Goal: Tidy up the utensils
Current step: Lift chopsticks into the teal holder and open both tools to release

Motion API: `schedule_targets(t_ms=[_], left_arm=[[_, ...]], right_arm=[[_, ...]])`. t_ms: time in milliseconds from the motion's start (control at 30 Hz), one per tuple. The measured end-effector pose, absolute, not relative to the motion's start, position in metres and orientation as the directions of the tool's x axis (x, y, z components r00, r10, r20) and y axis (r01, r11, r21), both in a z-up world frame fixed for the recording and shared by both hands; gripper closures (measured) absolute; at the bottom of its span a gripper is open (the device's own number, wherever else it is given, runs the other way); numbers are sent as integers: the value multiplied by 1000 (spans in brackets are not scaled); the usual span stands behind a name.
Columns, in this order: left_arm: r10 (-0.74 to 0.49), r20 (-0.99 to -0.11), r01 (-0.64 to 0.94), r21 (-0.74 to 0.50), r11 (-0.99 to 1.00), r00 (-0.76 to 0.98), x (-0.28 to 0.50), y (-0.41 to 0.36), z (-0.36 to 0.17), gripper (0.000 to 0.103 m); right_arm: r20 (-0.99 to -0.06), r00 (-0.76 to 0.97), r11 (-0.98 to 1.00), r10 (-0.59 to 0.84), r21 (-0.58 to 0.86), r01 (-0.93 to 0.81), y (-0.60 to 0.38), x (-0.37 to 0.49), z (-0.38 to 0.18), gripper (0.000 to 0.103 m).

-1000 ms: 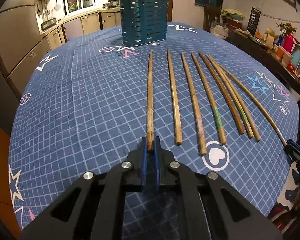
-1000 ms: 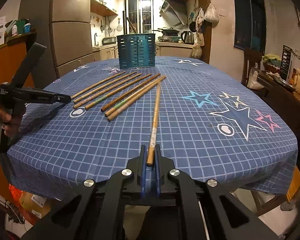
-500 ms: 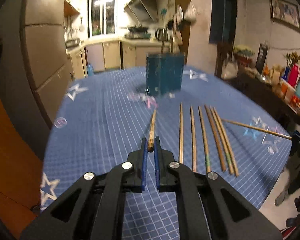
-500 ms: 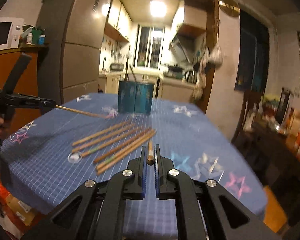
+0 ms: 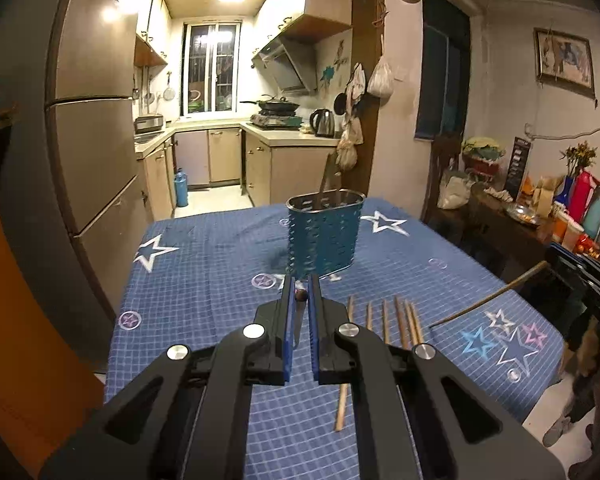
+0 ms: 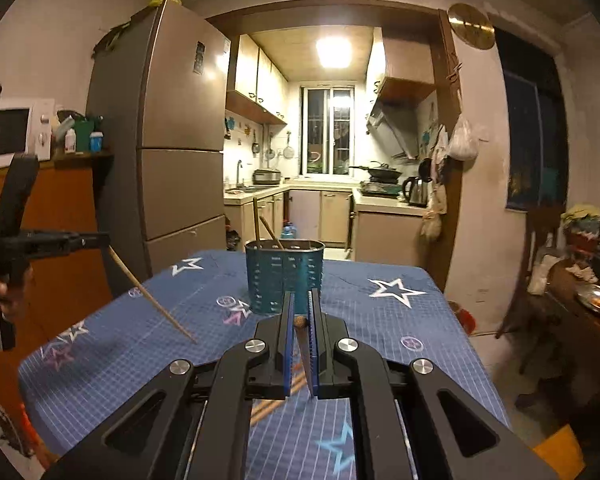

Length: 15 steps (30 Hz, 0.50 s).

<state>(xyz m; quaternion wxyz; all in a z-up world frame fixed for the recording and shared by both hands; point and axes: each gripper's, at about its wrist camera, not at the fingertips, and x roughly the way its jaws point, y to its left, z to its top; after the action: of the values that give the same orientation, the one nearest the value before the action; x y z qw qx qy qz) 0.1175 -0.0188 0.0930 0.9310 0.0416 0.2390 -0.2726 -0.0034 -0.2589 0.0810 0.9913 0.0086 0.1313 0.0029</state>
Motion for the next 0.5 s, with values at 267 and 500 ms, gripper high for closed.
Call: schedule_targets(t_ms=[267, 500], left_arm=[[-528, -475, 555, -98, 826, 703, 125, -33, 103, 98], [-512, -485, 549, -77, 832, 709, 135, -47, 122, 98]], right_arm=[[-270, 958, 991, 98, 114, -69, -278, 24, 102, 95], [-281, 951, 988, 130, 119, -100, -272, 44, 125, 95]])
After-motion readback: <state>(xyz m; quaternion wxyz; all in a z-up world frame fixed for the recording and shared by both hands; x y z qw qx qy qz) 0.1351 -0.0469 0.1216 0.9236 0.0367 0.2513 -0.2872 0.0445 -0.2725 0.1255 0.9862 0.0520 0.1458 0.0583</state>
